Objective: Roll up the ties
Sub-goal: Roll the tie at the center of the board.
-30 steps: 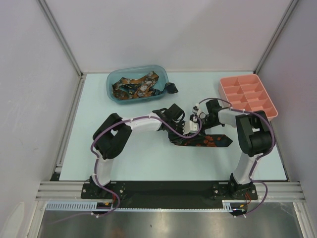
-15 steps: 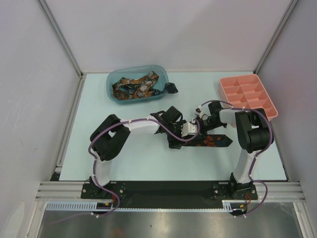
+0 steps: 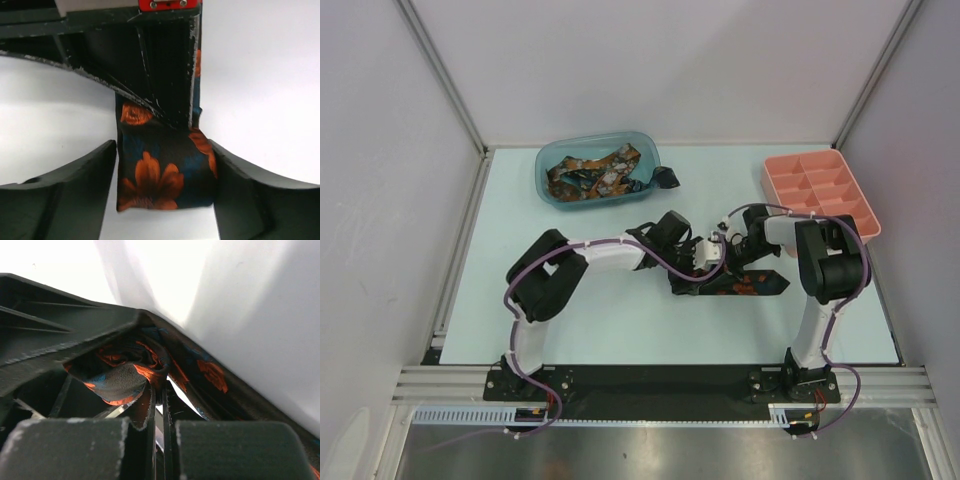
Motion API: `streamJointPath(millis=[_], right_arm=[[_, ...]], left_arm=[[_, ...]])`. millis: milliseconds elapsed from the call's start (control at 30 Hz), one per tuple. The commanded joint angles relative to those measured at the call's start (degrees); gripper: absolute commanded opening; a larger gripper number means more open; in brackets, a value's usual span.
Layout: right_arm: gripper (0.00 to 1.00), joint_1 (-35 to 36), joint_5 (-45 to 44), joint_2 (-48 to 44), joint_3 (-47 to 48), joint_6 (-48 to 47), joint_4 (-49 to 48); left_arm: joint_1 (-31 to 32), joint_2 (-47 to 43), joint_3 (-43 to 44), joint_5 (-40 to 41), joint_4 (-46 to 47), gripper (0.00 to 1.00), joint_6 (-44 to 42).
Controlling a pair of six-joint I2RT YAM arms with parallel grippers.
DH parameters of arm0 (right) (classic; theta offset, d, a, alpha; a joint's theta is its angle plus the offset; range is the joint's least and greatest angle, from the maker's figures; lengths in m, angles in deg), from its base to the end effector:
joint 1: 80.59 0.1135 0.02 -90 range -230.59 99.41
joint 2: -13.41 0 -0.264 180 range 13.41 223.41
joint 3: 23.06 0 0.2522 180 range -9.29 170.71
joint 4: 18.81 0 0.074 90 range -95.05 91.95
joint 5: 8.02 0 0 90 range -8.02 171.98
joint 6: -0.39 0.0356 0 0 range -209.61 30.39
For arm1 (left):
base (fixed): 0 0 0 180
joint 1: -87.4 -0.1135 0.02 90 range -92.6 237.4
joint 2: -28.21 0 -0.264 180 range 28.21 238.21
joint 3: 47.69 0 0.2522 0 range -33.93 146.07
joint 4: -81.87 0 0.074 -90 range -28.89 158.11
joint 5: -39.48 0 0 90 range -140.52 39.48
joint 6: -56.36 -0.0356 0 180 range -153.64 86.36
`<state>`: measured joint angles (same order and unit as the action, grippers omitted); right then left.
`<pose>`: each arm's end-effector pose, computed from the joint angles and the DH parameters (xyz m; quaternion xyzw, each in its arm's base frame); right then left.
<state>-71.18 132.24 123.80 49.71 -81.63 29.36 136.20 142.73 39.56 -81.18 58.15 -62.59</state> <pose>0.3101 0.0791 0.1105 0.0269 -0.9045 -0.4245 0.0313 0.2627 -0.3277 0.1568 0.6393 0.6523 -0.3010 0.2742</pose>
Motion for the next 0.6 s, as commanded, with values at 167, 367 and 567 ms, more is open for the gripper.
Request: streamJointPath(millis=[167, 367, 567], right_arm=[[0.03, 2.1, -7.38, 5.98, 2.16, -1.93, -0.75], [0.36, -0.97, -2.11, -2.44, 1.99, -2.28, 1.35], [0.45, 0.07, 3.0, -8.0, 1.03, 2.9, -2.85]], left_arm=[[0.07, 2.64, 5.52, -2.04, -5.77, 0.33, -2.25], [0.07, -0.35, 1.83, 1.3, -11.84, 0.27, -6.47], [0.07, 1.22, 1.82, 3.58, -12.37, 0.27, -5.42]])
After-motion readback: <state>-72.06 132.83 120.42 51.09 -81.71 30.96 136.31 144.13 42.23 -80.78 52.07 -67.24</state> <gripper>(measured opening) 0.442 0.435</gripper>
